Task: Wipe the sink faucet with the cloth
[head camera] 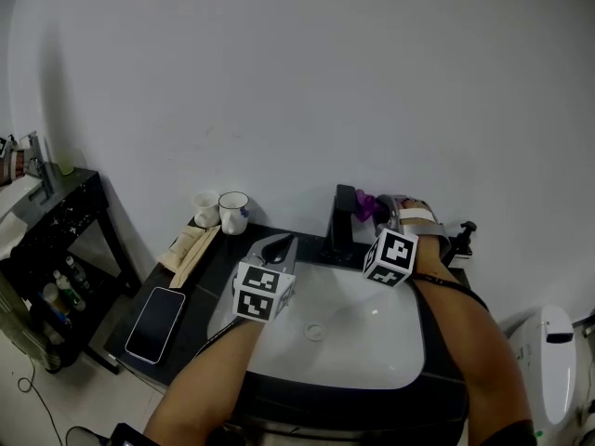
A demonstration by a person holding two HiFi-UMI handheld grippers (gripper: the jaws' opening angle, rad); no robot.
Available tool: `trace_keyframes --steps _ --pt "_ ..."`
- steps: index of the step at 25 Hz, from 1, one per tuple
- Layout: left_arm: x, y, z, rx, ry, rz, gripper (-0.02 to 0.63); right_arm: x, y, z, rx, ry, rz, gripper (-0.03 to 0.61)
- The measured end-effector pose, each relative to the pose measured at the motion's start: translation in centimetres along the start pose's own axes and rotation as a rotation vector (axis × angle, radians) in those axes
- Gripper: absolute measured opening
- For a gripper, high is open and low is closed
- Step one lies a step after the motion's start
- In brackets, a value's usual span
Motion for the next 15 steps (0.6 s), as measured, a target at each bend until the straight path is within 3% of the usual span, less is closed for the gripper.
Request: trace_keyframes --steps 7,15 --pt "-0.2 -0.8 0.6 0.100 -0.011 -0.005 0.017 0.0 4.1 0.9 -0.111 -0.035 0.047 0.092" --pt "-0.2 -1.0 0.6 0.097 -0.014 -0.012 0.017 0.6 7.7 0.7 -0.226 -0.035 0.104 0.092"
Point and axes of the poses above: the fingertips, and each gripper's own axes: x forward along the fingers, y to its left, z out of its top, the point moved 5 cm from there along -x, backward along the fingers, and after that the axes turned 1 degree about z, right-handed, at the moved point
